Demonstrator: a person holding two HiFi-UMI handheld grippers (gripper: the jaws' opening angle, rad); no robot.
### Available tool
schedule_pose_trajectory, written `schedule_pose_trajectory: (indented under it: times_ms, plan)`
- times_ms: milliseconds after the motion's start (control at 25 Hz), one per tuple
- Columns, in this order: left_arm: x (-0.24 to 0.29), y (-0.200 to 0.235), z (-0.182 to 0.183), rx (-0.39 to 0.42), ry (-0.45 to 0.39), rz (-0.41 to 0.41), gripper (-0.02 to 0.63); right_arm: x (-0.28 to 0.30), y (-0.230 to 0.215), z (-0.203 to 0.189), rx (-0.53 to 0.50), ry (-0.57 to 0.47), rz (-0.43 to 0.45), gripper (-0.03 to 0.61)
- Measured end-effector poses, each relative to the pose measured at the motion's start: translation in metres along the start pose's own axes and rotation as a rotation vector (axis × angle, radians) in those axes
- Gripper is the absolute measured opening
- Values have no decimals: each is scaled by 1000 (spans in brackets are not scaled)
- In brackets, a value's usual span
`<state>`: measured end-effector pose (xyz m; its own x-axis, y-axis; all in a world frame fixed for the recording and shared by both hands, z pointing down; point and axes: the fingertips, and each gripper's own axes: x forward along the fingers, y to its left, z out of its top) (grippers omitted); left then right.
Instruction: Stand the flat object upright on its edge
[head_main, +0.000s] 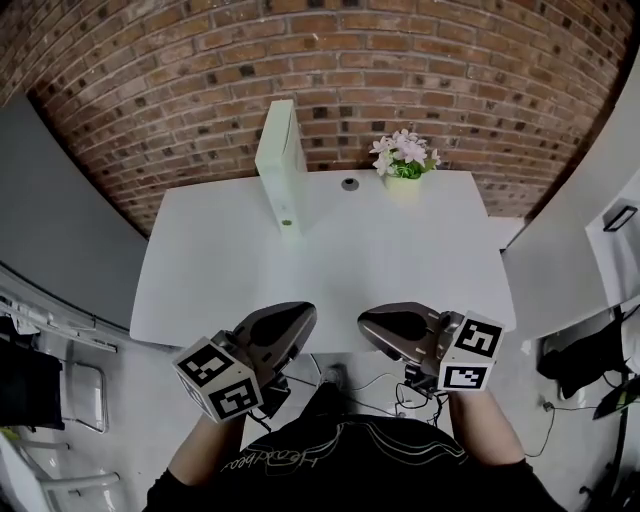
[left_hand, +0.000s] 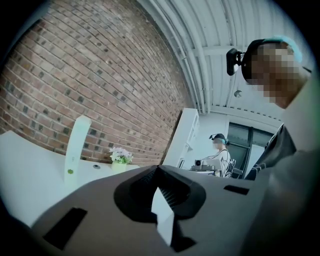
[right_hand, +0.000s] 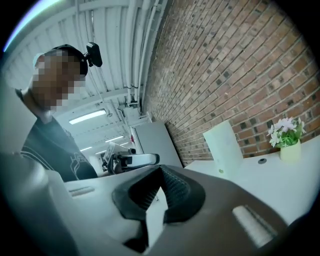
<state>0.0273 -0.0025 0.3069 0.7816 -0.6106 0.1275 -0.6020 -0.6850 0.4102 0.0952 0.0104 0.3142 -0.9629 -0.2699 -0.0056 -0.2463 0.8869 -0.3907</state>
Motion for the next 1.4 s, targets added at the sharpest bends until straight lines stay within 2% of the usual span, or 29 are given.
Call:
schedule_pose_trajectory:
  times_ms: [160, 320, 480, 960, 1160, 1400]
  plan:
    - [-7, -35, -10, 33, 12, -38, 2, -15, 23, -1, -21, -26, -4, 5]
    - [-14, -62, -17, 92, 3, -18, 2, -35, 40, 9, -11, -105, -12, 5]
    - [-22, -82, -19, 85, -28, -26, 2, -53, 52, 12, -11, -142, -35, 5]
    - [-15, -117, -19, 145, -35, -26, 2, -79, 75, 15, -57, -139, -52, 5]
    - [-9, -127, -9, 139, -66, -62, 2, -86, 76, 24, -78, -164, -53, 5]
    - [-1, -129, -7, 150, -65, -61, 2, -89, 72, 29, -87, -180, -48, 5]
